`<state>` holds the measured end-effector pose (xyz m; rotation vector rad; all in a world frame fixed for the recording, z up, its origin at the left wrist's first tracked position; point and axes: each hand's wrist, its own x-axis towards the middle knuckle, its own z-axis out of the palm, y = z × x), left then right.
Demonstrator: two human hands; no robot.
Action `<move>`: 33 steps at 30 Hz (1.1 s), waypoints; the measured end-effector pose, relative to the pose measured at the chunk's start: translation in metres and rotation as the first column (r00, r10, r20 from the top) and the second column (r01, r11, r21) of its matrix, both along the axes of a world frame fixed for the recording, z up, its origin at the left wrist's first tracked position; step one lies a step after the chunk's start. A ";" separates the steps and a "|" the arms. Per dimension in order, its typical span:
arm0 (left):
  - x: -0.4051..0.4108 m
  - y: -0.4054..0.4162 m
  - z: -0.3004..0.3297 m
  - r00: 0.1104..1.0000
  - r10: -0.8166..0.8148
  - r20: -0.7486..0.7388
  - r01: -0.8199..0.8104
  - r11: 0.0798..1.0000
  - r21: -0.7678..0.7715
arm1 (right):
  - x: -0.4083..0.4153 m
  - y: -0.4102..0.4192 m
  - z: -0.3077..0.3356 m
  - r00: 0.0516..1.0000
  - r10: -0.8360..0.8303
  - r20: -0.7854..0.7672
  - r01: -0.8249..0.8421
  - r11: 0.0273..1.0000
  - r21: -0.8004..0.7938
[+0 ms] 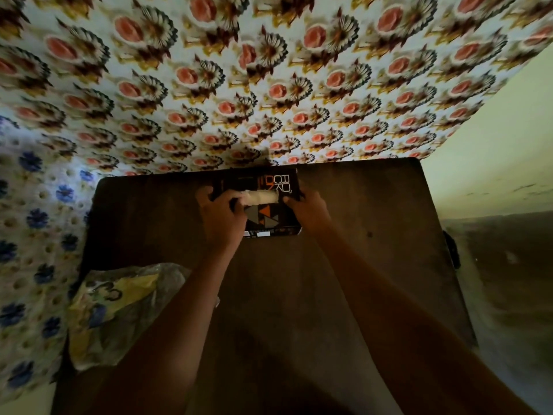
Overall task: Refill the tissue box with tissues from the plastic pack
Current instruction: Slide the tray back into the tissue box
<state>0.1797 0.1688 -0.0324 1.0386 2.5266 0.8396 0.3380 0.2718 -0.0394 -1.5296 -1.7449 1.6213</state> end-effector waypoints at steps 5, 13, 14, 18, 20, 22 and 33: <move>-0.010 0.026 -0.004 0.951 0.267 0.155 -0.284 0.953 0.103 | -0.016 0.007 -0.007 0.999 -0.045 -0.028 0.046 0.998 0.045; -0.034 0.061 -0.005 0.930 0.302 0.209 -0.315 0.949 0.029 | -0.035 0.028 -0.008 0.996 -0.090 -0.022 0.091 0.991 0.094; -0.036 0.065 -0.004 0.931 0.299 0.209 -0.311 0.950 0.024 | -0.036 0.030 -0.007 0.996 -0.091 -0.014 0.092 0.991 0.096; -0.042 0.062 0.001 0.948 0.206 0.242 -0.234 0.967 0.095 | -0.032 0.028 -0.003 0.995 -0.103 0.016 0.099 0.982 0.160; -0.039 0.050 0.002 0.963 0.163 0.216 -0.194 0.972 0.132 | -0.025 0.021 -0.004 0.991 -0.135 -0.010 0.134 0.971 0.196; -0.034 0.039 0.000 0.979 0.130 0.157 -0.157 0.972 0.175 | -0.021 0.012 -0.009 0.982 -0.188 -0.032 0.190 0.955 0.228; -0.036 0.010 -0.001 0.939 -0.011 0.343 -0.039 0.990 0.137 | -0.013 0.004 -0.002 0.985 -0.174 0.012 0.165 0.954 0.250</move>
